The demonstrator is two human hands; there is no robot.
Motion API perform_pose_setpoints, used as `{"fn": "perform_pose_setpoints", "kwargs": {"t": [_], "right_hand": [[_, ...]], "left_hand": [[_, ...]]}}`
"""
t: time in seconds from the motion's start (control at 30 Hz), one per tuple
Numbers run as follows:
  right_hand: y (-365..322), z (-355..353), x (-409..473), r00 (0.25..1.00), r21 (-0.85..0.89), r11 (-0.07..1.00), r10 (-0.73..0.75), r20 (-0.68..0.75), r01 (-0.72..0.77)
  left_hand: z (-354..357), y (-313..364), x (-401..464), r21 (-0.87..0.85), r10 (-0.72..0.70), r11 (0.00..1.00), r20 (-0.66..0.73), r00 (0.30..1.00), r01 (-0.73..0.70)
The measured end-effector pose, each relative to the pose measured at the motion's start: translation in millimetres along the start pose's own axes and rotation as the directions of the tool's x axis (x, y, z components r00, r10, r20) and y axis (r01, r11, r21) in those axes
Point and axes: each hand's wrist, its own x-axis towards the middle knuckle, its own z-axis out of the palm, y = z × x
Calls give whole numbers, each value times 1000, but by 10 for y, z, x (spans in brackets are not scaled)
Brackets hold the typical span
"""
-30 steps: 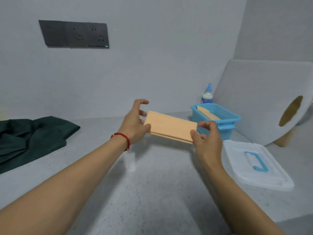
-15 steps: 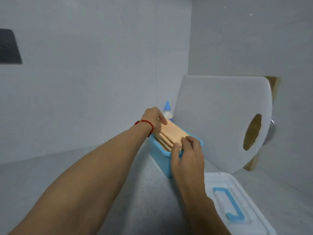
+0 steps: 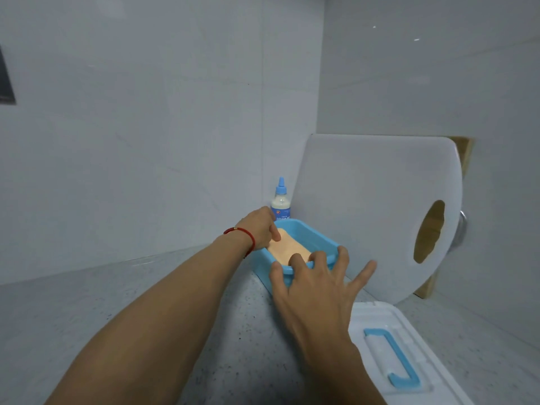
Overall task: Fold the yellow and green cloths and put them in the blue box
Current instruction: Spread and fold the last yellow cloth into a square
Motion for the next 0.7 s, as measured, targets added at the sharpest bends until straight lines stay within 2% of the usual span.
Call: {"fn": "perform_pose_setpoints", "kwargs": {"t": [0.1,0.2,0.3,0.33,0.43,0.53,0.63,0.7], "right_hand": [[3,-19,62,999,-39,999,31,43,-29],[-30,-31,97,997,-24,999,49,54,-48],[-50,31,98,999,-20,999,39,34,-38],[-38,54,100,999,-1,999,34,25,-33],[-17,109,71,999,97,995,-9,-36,12],[-135,116,-34,969,202,966,-113,-219,159],[-354,118,-225,904,191,923,-257,-341,334],[-521,123,-436,873,172,876,-391,-292,450]], "left_hand": [[3,-50,18,114,-78,991,16,997,76],[-9,-77,81,69,-221,974,128,967,214],[-41,-20,67,178,-236,963,190,953,203],[-55,10,58,155,-203,971,154,967,179],[-108,82,-111,-132,-74,989,-94,993,62],[-182,19,-549,-318,-73,947,-346,936,-44],[-95,-230,-1155,-238,-76,971,-422,903,-30],[-76,-475,-1678,-164,-63,986,-441,895,-11]]}}
